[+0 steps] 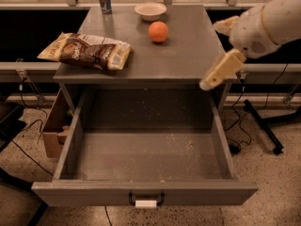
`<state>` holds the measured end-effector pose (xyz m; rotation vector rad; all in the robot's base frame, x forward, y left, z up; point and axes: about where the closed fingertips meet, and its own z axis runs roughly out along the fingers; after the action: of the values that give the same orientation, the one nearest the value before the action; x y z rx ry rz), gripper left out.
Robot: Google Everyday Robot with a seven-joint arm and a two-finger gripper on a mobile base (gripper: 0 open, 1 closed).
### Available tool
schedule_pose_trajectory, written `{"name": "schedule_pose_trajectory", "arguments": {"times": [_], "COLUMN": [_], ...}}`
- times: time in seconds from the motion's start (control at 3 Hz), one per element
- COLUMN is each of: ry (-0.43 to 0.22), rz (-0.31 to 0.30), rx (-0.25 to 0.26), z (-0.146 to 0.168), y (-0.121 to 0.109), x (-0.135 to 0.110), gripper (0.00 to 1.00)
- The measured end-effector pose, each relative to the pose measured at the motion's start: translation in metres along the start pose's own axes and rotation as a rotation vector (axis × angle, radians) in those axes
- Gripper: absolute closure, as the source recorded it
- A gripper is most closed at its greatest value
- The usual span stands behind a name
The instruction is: Place orange into top drawer
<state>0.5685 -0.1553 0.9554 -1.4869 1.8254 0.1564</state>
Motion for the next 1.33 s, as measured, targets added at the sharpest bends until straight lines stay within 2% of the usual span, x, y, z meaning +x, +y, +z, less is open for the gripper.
{"name": "schedule_pose_trajectory", "arguments": {"times": [0.33,0.67,1.0,1.33], "ry": [-0.219,-0.261,-0.261,-0.307], "rz": [0.0,0.042,0.042,0.08], "rx": [0.155,0.23,0.23,0.245], "z": [0.034,0.053,0.053,0.077], "y": [-0.07,-0.103,-0.103,-0.121], "x": [-0.04,-0.058,-0.058,-0.057], "gripper": [0.0,0.0,0.0,0.0]}}
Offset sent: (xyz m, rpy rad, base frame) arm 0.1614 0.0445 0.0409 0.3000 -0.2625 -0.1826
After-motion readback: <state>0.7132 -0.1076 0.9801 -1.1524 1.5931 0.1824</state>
